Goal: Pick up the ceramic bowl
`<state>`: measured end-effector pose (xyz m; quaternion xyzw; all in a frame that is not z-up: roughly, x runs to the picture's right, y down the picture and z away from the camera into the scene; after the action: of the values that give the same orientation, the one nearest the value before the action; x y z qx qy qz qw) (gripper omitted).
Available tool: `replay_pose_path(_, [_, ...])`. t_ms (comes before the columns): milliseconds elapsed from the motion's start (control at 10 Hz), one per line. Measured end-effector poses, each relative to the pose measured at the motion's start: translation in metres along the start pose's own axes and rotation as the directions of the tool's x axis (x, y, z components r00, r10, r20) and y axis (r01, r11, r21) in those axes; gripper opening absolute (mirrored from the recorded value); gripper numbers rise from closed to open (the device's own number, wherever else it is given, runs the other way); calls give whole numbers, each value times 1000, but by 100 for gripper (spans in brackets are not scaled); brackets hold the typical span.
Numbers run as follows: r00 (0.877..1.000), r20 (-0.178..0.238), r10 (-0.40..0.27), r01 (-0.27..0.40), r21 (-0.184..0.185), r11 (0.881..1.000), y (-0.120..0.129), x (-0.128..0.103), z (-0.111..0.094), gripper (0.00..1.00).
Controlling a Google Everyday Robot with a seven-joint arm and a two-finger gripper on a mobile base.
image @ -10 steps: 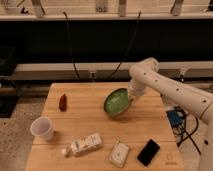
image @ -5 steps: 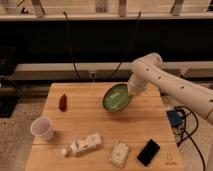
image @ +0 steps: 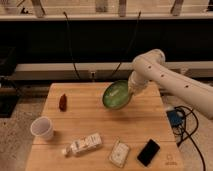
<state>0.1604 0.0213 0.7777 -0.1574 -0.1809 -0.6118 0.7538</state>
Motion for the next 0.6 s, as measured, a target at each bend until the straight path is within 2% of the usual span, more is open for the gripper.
replay_pose_path(300, [1000,-3,-14,14,-5,1000,-1,2,-6,0])
replay_pose_path(600, [1000,2,-15,15,-11,1000,2,-4,8,0])
